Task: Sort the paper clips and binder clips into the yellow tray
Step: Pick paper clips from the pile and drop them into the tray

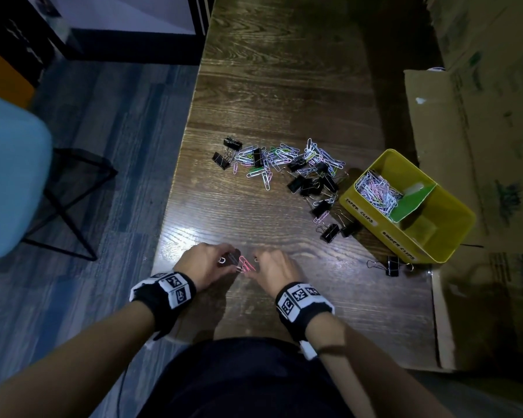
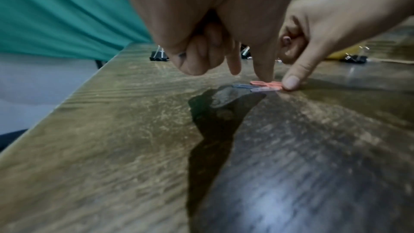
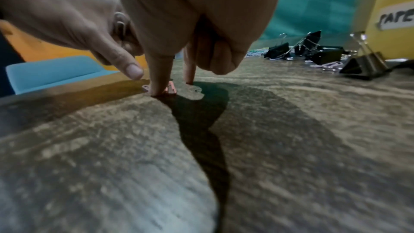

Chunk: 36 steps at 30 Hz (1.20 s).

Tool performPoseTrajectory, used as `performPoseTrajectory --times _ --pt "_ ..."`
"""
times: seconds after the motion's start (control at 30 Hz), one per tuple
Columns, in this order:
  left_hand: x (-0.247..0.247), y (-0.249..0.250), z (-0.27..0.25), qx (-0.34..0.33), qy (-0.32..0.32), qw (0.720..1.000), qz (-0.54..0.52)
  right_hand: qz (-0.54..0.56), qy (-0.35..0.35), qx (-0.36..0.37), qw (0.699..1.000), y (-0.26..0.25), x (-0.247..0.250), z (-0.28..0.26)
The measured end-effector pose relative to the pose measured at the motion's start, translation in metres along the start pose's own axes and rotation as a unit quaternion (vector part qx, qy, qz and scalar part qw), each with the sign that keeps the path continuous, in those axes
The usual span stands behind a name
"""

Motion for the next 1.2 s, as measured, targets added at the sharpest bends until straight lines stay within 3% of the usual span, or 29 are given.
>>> performPoseTrajectory --times 0.13,0.27,0.5,0.7,0.83,0.9,0.97,1.07,1.13,1.2 --pt "-0.006 0.012 -0.006 -0.041 -0.021 0.992 0.113 -0.026 -0.022 0.015 0.999 -0.006 -0.005 -0.001" --pt "-0.012 0.019 -0.013 -0.038 -0.046 0.982 0.179 -0.017 -0.014 0.005 1.000 -0.007 -0.005 -0.004" --pt "-0.017 0.034 -0.013 -0.097 -0.096 0.954 0.265 -0.035 0.011 0.026 0.999 -0.015 0.001 -0.010" --pt "-0.009 0.035 -0.009 -0.064 -0.077 0.982 0.162 0.007 -0.029 0.002 1.000 -0.010 -0.002 -0.007" --pt "-0.006 0.019 -0.006 0.037 -0.054 0.995 0.075 -0.018 -0.052 0.029 0.998 -0.008 -0.011 -0.008" --pt "-0.003 0.014 0.000 0.095 -0.048 0.993 -0.046 0.000 -0.067 0.040 0.997 -0.003 -0.016 -0.008" --pt "0.000 0.013 0.009 0.164 -0.054 0.962 -0.209 0.039 -0.076 0.040 0.996 0.005 -0.017 -0.007" --pt "0.001 0.021 0.024 0.267 -0.089 0.856 -0.434 0.129 -0.065 -0.004 0.990 0.024 -0.005 -0.006" --pt "0.007 0.039 0.038 0.264 -0.126 0.814 -0.501 0.250 -0.045 -0.058 0.966 0.044 0.008 -0.006" --pt "0.018 0.064 0.055 0.224 -0.160 0.800 -0.534 0.392 0.001 -0.105 0.914 0.063 0.029 -0.009"
Point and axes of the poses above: each hand's wrist, its own z-axis towards the middle knuckle, its own x-axis out of the back of the hand, y = z × x, the point moved 4 cm from there along z, towards the middle knuckle, and after that the axes turned 3 degrees about y, right-handed, at the moved point
